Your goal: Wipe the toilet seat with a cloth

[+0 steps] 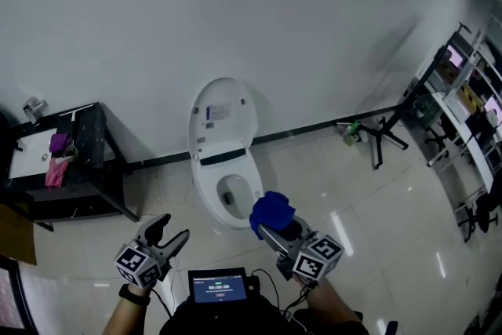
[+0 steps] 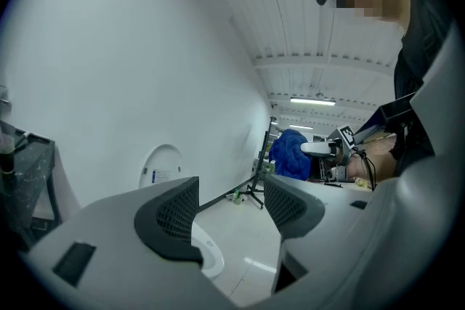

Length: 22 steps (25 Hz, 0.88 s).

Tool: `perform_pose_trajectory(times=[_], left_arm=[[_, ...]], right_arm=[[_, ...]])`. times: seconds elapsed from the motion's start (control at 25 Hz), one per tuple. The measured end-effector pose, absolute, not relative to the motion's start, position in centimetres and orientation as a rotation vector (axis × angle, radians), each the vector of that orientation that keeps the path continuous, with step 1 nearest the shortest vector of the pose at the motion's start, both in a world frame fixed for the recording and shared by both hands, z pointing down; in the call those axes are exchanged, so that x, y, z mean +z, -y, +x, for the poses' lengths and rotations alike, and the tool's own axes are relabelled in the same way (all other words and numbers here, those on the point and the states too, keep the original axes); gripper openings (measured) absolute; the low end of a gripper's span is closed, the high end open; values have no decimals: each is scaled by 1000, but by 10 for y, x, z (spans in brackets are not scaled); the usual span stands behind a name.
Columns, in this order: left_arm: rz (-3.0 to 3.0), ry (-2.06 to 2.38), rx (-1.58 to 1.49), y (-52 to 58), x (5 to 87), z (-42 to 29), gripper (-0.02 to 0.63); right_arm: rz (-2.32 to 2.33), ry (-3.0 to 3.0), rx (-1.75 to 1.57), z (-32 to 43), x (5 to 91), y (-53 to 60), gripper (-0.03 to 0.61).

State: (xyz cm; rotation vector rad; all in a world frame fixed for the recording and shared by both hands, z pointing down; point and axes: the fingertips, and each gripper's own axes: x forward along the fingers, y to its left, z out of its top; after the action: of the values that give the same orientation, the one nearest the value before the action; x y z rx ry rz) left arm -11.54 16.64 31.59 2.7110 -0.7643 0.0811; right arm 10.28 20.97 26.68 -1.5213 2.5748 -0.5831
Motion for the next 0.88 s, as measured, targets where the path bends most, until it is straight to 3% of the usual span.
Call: perform_pose_trajectory(times=[0.88], left_arm=[[2739, 827, 19, -185, 297, -112, 284]], right_arm=[[-1470, -2606, -550, 105, 245, -235, 232]])
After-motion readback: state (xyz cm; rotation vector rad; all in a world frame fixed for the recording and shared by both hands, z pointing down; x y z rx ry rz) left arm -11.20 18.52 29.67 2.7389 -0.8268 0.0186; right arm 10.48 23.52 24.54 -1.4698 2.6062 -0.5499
